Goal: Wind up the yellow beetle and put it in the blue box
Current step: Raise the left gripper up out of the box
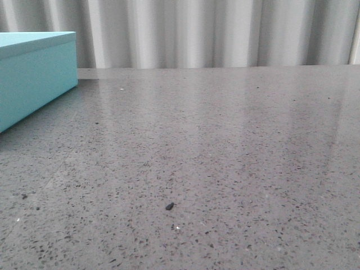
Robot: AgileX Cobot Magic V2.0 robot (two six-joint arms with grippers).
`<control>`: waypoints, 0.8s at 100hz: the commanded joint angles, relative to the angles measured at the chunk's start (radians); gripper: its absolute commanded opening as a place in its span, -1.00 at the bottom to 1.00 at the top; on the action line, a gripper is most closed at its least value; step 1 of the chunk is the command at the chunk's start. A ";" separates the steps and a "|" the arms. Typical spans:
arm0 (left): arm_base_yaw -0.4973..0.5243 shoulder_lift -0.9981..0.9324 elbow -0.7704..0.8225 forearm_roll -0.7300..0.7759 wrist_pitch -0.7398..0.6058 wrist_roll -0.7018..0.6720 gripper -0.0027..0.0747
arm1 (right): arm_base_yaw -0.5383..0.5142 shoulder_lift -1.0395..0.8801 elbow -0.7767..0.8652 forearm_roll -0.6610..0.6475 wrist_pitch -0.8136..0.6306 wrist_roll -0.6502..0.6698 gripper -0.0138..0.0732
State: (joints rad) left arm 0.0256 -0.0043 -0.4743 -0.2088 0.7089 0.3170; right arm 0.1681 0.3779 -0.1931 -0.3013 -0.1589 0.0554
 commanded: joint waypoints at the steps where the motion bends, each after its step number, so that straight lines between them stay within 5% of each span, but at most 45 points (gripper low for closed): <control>1: -0.002 0.002 -0.021 -0.019 -0.087 -0.010 -0.99 | -0.001 -0.015 -0.011 -0.007 -0.074 -0.005 -0.82; 80: -0.002 0.002 0.004 -0.019 -0.089 -0.010 -0.99 | -0.001 -0.144 0.011 -0.007 -0.054 -0.005 -0.82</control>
State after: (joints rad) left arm 0.0256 -0.0043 -0.4586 -0.2088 0.7046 0.3170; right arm 0.1681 0.2272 -0.1554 -0.3013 -0.1484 0.0554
